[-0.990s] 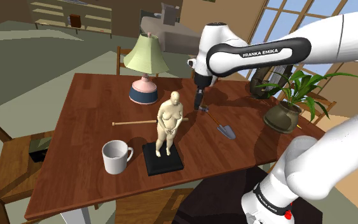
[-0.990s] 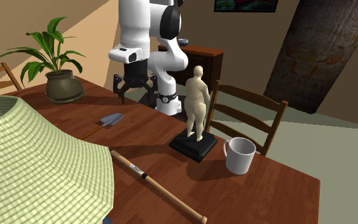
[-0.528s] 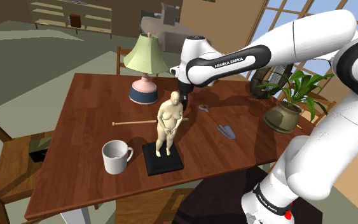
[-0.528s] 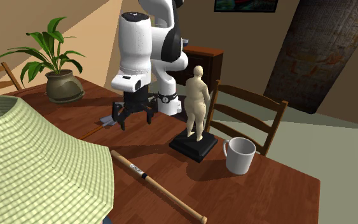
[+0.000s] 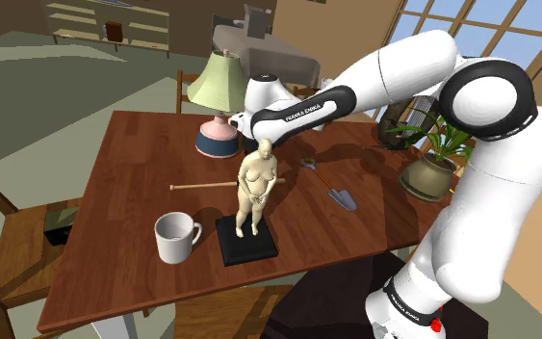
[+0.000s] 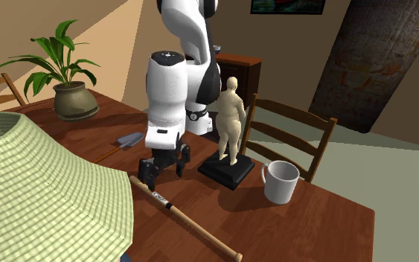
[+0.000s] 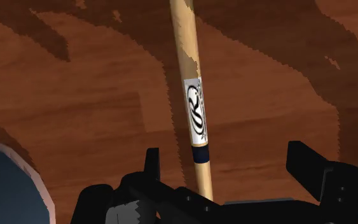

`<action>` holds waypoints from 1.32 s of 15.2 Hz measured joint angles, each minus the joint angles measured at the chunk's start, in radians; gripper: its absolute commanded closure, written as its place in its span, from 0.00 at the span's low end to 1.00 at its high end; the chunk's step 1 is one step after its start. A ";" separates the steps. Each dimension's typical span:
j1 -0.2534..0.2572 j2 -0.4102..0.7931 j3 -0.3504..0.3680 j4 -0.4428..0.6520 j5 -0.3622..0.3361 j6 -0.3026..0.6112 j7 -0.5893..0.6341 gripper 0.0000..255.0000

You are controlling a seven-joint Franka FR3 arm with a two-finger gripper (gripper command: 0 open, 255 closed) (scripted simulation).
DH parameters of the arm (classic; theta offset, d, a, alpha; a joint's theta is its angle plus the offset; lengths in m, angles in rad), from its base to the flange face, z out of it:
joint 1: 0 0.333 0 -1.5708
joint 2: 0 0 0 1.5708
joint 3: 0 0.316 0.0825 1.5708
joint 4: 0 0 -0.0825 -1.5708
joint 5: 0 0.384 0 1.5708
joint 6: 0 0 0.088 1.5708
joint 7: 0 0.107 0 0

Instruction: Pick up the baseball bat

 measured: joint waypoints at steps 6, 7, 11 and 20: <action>0.010 0.140 0.022 0.085 -0.011 0.071 -0.062 0.00; 0.009 0.149 0.021 0.088 -0.012 0.079 -0.064 0.00; 0.010 0.184 0.018 0.084 -0.017 0.119 -0.058 0.00; 0.012 0.189 0.021 0.085 -0.018 0.125 -0.057 1.00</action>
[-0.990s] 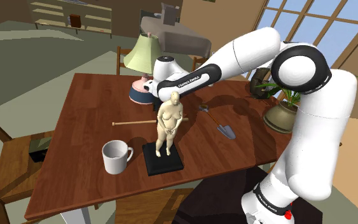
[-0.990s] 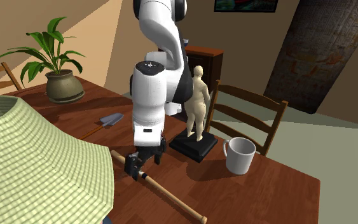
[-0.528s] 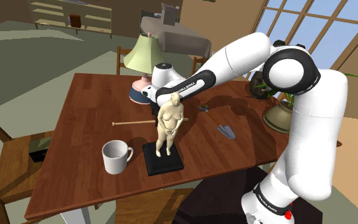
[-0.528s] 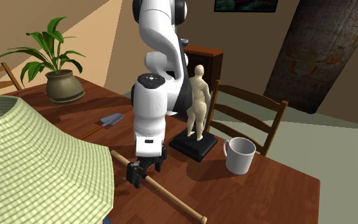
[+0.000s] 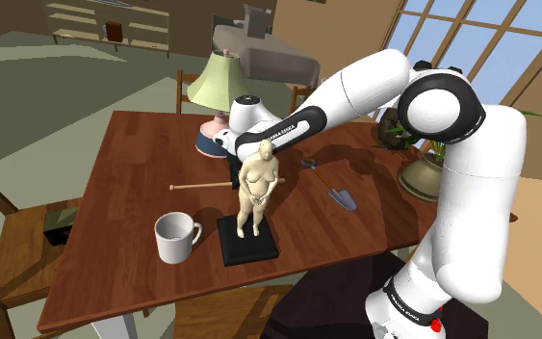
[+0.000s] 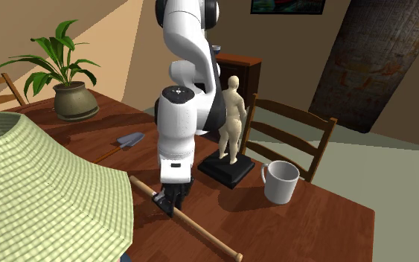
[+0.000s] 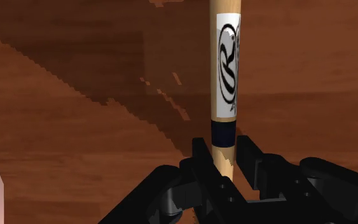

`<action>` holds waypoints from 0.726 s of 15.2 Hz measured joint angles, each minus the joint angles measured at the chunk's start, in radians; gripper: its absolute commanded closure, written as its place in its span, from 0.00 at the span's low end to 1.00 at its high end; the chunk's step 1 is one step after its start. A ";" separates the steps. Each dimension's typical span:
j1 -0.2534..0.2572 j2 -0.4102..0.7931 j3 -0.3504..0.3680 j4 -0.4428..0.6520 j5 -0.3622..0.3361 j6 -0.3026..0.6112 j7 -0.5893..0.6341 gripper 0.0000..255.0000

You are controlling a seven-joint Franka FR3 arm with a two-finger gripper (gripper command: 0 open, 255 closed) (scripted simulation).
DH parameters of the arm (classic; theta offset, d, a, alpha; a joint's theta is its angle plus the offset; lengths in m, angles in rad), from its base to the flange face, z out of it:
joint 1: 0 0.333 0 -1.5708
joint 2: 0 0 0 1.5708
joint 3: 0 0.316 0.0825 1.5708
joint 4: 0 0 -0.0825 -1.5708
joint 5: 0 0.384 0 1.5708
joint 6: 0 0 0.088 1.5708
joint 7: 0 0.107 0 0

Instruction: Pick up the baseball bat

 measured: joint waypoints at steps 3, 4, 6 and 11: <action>-0.001 -0.002 -0.001 0.000 0.000 -0.004 0.000 1.00; -0.002 -0.007 -0.001 0.002 0.001 -0.012 -0.003 1.00; -0.002 -0.022 0.000 0.004 0.003 -0.030 -0.004 1.00; -0.003 -0.060 0.004 0.018 0.010 -0.083 -0.013 1.00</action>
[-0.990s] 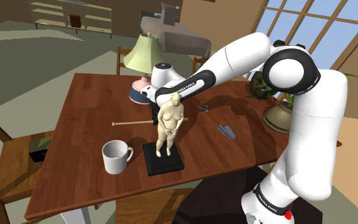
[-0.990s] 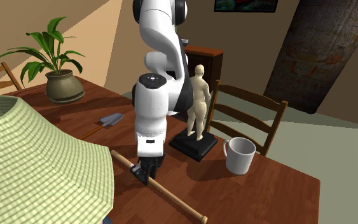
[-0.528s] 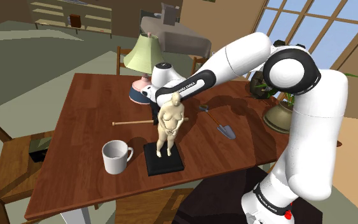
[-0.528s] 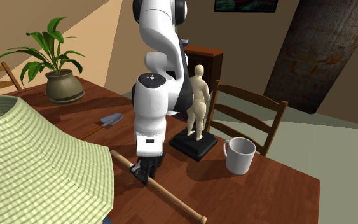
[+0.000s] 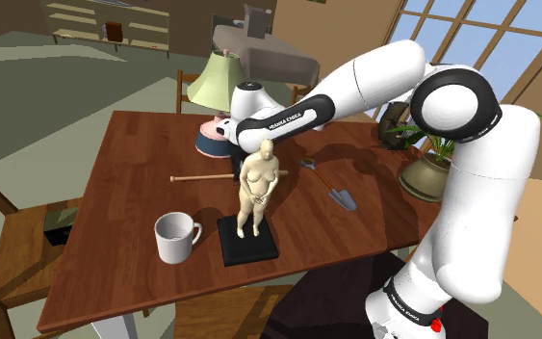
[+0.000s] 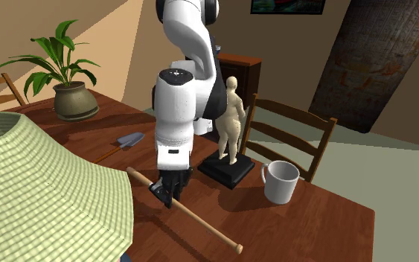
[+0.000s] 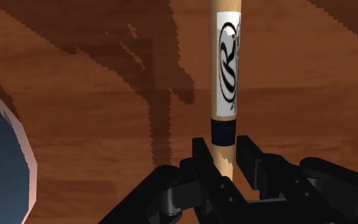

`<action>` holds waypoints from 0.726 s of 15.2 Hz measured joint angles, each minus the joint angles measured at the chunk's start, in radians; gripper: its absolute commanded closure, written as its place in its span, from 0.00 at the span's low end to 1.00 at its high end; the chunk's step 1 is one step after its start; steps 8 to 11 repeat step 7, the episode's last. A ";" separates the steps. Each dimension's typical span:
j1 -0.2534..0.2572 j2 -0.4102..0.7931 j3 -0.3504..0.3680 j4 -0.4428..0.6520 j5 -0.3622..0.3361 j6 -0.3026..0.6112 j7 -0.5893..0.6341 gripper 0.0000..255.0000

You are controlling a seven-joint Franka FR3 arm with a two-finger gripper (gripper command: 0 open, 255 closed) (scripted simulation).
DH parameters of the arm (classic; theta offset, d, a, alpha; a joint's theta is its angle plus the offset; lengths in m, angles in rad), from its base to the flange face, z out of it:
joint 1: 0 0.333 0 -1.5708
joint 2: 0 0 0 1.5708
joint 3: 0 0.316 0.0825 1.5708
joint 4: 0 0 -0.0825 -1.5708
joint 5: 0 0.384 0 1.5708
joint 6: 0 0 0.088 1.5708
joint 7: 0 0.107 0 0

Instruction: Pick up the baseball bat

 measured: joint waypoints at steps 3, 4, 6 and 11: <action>-0.001 -0.028 0.002 0.005 0.004 -0.033 -0.006 1.00; -0.001 -0.036 0.002 0.008 0.005 -0.044 -0.007 1.00; 0.000 -0.050 0.003 0.017 0.008 -0.067 -0.010 1.00; -0.001 -0.052 0.003 0.022 0.009 -0.073 -0.012 1.00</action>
